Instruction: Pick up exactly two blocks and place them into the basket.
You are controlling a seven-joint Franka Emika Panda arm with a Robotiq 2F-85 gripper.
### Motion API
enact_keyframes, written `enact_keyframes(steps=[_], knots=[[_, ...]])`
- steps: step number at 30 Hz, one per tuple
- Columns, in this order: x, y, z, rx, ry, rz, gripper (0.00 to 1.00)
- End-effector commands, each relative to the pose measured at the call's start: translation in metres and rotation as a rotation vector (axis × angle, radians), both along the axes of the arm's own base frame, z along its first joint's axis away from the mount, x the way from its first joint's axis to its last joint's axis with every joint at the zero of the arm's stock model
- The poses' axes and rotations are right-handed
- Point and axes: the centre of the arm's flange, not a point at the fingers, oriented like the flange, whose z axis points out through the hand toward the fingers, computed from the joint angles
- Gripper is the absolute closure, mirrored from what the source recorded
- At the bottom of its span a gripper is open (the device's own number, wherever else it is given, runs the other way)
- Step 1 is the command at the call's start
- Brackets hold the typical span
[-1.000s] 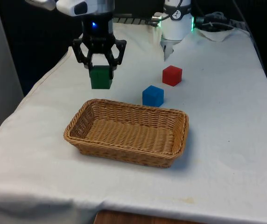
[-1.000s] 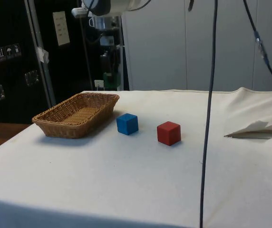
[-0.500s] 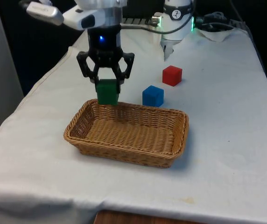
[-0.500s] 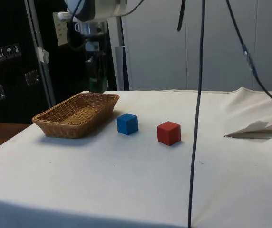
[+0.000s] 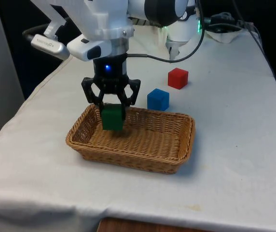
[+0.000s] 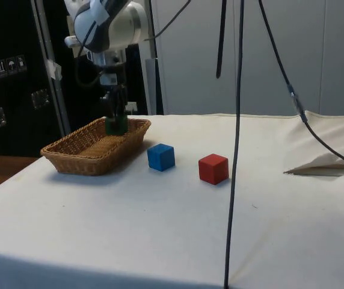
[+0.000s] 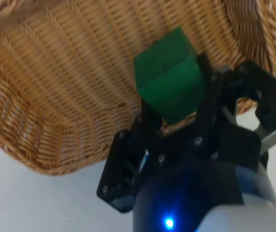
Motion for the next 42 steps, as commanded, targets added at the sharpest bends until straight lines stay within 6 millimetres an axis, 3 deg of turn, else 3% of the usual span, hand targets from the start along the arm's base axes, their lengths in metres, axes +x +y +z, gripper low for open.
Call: enact_keyframes(steps=[1,3,5,7,10,11,14,15,21,28,29,42], knots=[[0.0,-0.001,0.0,0.004,0.0,0.002,0.99],[0.0,-0.001,-0.001,0.002,0.0,0.002,0.99],[0.001,0.0,-0.001,0.001,0.0,0.004,0.92],[0.0,0.0,-0.002,0.0,0.001,0.004,0.6],[0.0,0.0,-0.001,-0.001,0.002,0.003,0.3],[0.0,-0.001,-0.002,-0.001,0.001,0.003,0.3],[0.0,0.0,-0.002,-0.001,0.001,0.005,0.03],[0.0,0.0,-0.002,-0.001,0.001,0.005,0.0],[0.0,-0.001,-0.004,-0.002,0.003,0.004,0.0],[-0.012,-0.005,0.018,-0.001,0.006,-0.003,0.0],[-0.006,-0.004,0.015,0.004,0.007,-0.003,0.0],[-0.041,-0.008,0.053,0.013,0.011,-0.009,0.0]])
